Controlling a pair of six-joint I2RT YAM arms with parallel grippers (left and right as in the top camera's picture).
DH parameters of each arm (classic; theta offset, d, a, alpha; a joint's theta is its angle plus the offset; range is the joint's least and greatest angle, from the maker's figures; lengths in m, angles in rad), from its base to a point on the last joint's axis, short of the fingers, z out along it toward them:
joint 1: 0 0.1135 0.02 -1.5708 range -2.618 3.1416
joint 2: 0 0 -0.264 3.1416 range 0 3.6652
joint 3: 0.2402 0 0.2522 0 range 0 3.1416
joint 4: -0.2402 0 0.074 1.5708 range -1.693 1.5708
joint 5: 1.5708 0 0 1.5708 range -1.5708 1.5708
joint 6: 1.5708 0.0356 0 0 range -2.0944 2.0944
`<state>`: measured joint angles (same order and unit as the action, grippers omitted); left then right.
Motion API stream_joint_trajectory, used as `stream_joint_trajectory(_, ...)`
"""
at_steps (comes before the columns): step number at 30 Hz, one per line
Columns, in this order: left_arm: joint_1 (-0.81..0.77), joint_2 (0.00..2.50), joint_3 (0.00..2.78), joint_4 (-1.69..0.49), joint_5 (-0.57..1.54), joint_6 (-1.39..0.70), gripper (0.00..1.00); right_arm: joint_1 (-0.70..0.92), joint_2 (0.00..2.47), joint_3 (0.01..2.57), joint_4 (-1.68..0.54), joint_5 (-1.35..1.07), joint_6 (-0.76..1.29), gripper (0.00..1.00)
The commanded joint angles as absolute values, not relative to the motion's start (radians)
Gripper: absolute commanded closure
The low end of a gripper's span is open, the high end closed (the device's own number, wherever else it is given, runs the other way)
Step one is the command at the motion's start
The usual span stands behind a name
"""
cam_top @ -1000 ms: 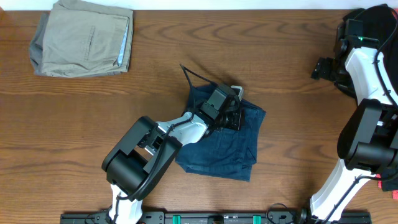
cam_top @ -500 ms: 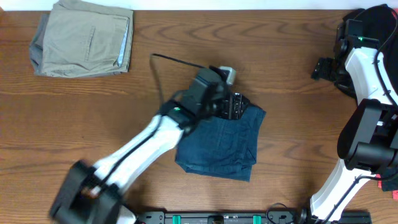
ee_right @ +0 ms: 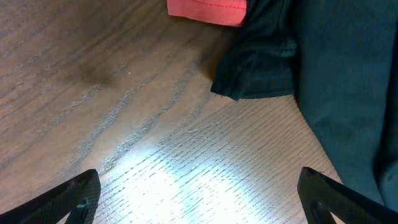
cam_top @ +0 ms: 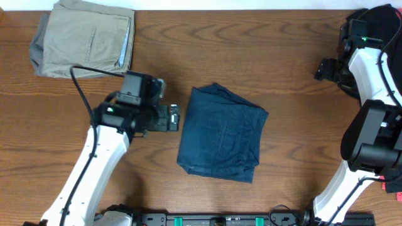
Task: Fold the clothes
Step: 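Withdraw the left gripper, then reach back to the shorts' left edge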
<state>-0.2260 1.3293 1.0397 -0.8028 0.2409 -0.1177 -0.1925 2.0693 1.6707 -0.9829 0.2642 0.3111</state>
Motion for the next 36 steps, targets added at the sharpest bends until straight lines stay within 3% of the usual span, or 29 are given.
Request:
stream_joint_trajectory(1,-0.163,1.396,1.037,-0.802,0.343,0.010,0.02,-0.189,2.074,1.672,-0.984,0.272,0.329,0.01)
stream_joint_trajectory(13,-0.106,1.758,1.037,-0.743,0.690,0.239,0.02,-0.189,2.074,1.672,-0.984,0.272,0.329,0.01)
stream_joint_trajectory(20,-0.122,1.898,1.034,-0.727,0.850,0.254,0.02,-0.189,2.074,1.672,-0.984,0.272,0.329,0.01)
stream_joint_trajectory(29,-0.202,1.984,1.034,-0.690,0.864,0.250,0.01,-0.189,2.074,1.672,-0.984,0.272,0.329,0.01)
stream_joint_trajectory(32,-0.214,1.984,1.034,-0.675,0.864,0.249,0.20,-0.189,2.074,1.672,-0.984,0.272,0.329,0.01)
stream_joint_trajectory(36,-0.212,1.984,1.034,-0.651,0.860,0.173,0.72,-0.189,2.074,1.672,-0.984,0.272,0.329,0.01)
